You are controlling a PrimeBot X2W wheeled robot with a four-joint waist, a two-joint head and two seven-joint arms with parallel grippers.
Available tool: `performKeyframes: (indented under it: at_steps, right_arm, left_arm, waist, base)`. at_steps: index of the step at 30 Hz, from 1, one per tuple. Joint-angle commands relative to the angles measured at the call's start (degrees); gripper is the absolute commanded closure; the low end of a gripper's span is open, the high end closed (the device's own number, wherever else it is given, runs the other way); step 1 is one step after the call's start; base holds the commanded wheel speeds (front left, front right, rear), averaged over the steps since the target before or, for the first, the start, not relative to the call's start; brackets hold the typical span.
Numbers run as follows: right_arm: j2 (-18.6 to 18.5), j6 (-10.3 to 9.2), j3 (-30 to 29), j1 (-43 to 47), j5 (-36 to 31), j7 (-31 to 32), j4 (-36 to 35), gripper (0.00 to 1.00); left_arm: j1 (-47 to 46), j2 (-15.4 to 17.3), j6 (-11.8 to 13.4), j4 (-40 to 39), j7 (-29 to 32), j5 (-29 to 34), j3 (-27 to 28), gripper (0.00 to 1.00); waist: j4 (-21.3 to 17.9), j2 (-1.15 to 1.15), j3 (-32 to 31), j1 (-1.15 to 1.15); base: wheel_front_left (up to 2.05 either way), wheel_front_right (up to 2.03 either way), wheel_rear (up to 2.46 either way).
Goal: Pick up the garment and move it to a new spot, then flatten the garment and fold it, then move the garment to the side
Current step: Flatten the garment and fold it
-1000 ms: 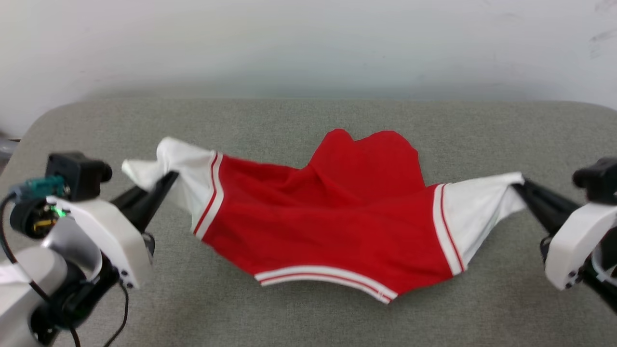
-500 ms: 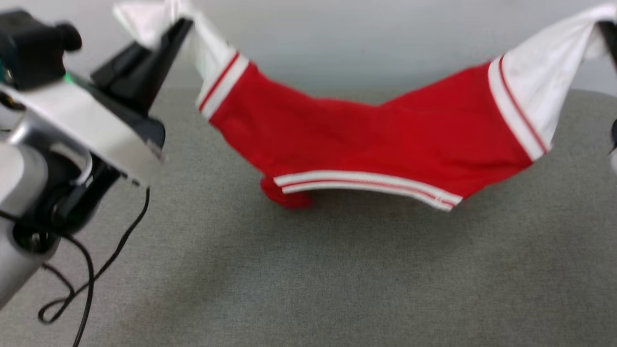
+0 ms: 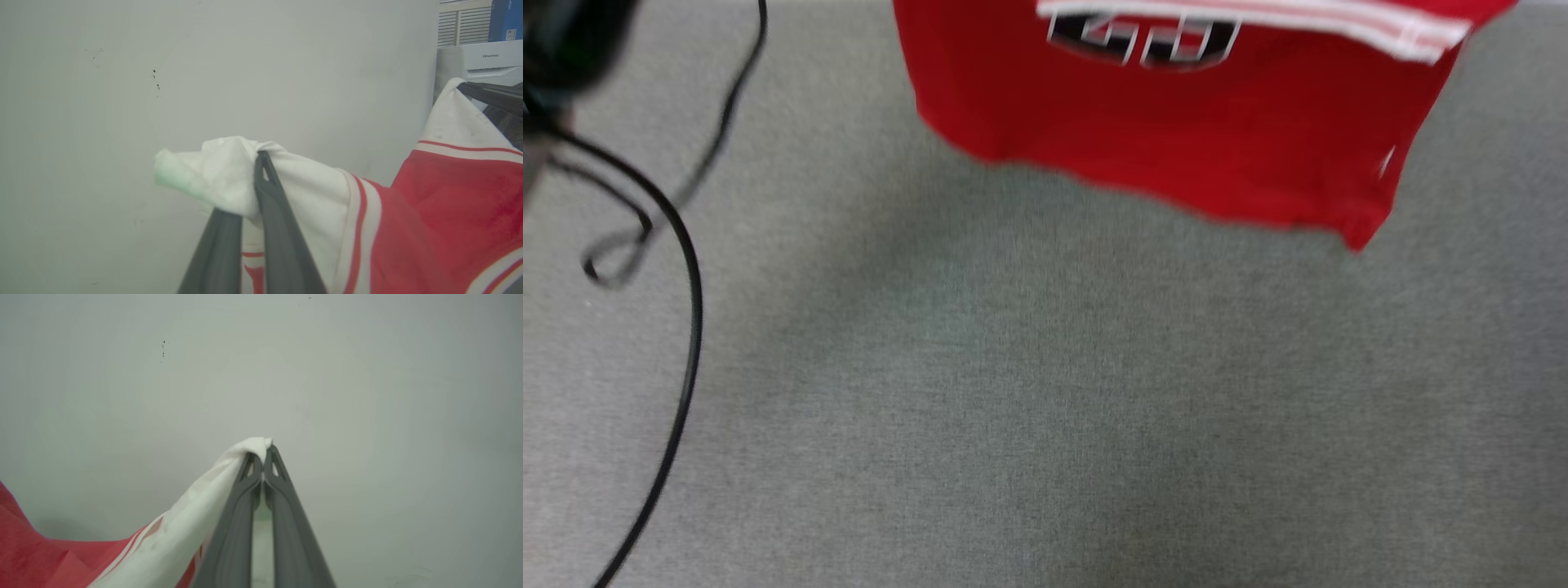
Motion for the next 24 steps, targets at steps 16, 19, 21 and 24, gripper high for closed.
performKeyframes:
  at_steps: [16,19,21,24]
  right_arm:
    - [3.1,-0.07,6.0,-34.3,-7.4,-11.2,25.8,1.00]
    - [3.3,-0.07,8.1,-33.9,-6.9,-13.3,28.8,1.00]
    - [3.1,-0.07,9.8,-32.1,-6.5,-14.8,30.5,1.00]
    - [3.7,-0.07,12.0,-28.4,-5.4,-17.4,33.1,1.00]
  left_arm:
    - [-25.6,-8.4,-8.2,25.2,-2.7,4.9,1.8,1.00]
    - [-23.6,-8.9,-9.0,27.7,-4.1,4.4,1.7,1.00]
    - [-21.5,-8.8,-9.5,28.9,-5.5,4.6,1.2,1.00]
    - [-17.3,-8.3,-10.1,30.2,-8.0,3.7,1.1,1.00]
  waist:
    - [-0.1,0.00,15.5,-0.01]
    - [0.1,0.00,16.2,-0.01]
    - [0.2,0.00,16.2,-0.01]
    - [0.0,0.00,15.5,-0.01]
  base:
    - [0.00,0.00,0.00]
    - [0.00,0.00,0.00]
    - [0.00,0.00,0.00]
    - [0.00,0.00,0.00]
